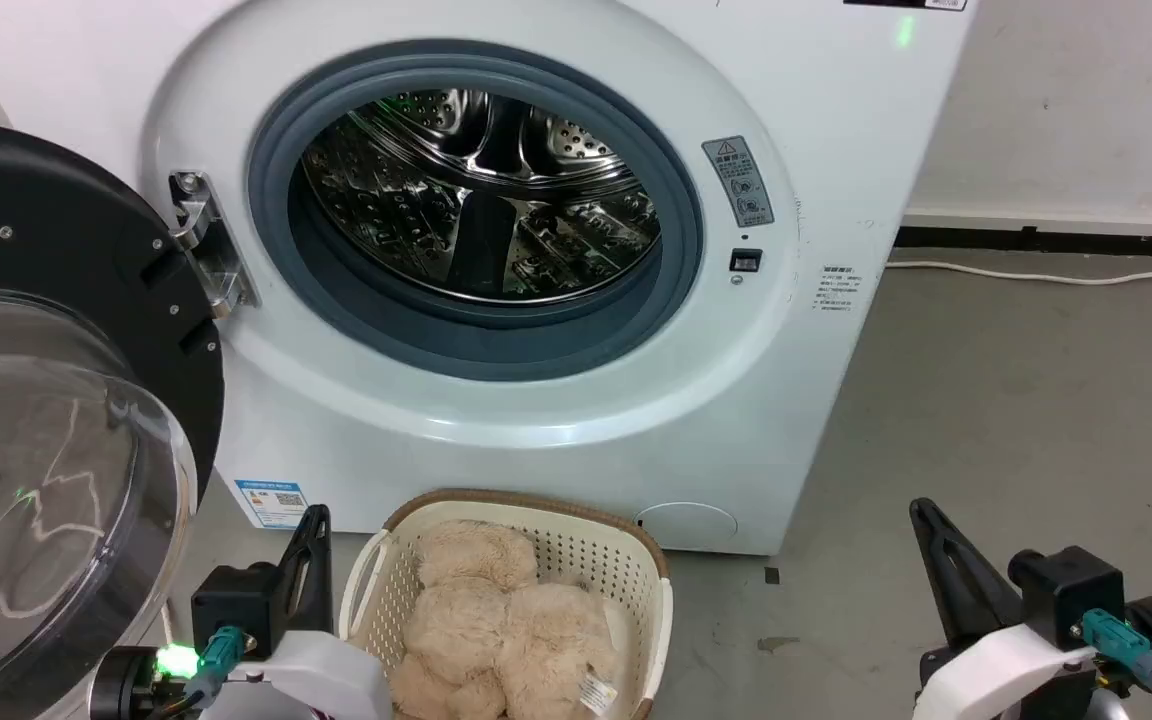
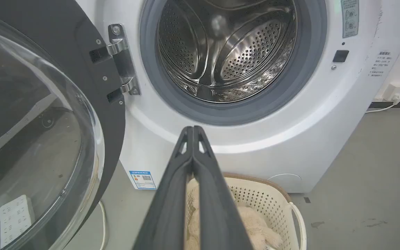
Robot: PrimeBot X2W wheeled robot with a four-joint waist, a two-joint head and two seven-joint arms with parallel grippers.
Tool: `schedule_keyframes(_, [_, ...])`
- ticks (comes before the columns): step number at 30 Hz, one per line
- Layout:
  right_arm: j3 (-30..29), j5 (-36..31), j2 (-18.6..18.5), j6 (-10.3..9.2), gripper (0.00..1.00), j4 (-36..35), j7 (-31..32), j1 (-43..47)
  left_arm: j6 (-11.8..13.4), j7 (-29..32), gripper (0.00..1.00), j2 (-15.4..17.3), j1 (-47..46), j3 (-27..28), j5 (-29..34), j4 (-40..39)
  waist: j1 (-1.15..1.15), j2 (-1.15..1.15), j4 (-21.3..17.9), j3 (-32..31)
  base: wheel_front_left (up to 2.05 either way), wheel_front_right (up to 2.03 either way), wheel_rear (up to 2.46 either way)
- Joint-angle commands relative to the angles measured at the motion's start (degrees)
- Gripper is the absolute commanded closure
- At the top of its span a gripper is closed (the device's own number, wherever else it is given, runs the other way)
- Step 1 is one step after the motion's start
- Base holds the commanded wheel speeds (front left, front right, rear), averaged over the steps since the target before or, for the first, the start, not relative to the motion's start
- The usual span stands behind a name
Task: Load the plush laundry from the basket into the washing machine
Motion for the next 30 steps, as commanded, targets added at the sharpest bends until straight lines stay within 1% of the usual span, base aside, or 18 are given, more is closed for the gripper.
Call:
schedule_keyframes(1, [0.0,-0.4,0.2,0.03,1.0,0.1,0.0,-0.7,-0.3,0.0,1.0,0.0,-0.8,0.0,0.1,-0.3,0.0,0.0,0.0,0.0,0.0,0.0,0.0])
schedule_keyframes(26, [0.0,-0.4,0.2,0.03,1.0,0.1,0.0,-0.7,-0.3,0.0,1.0,0.0,-0.8,0.0,0.1,-0.3,0.0,0.0,0.0,0.0,0.0,0.0,0.0])
schedule_keyframes(27, [0.0,0.0,0.0,0.0,0.0,0.0,0.0,0.0,0.0,0.0,0.0,0.0,0.0,0.0,0.0,0.0,0.0,0.0,0.0,0.0,0.0,0.0,0.0])
schedule_keyframes(30, [0.0,0.0,0.0,0.0,0.0,0.0,0.0,0.0,0.1,0.0,0.0,0.0,0.0,0.0,0.0,0.0,0.0,0.0,0.0,0.0,0.0,0.0,0.0])
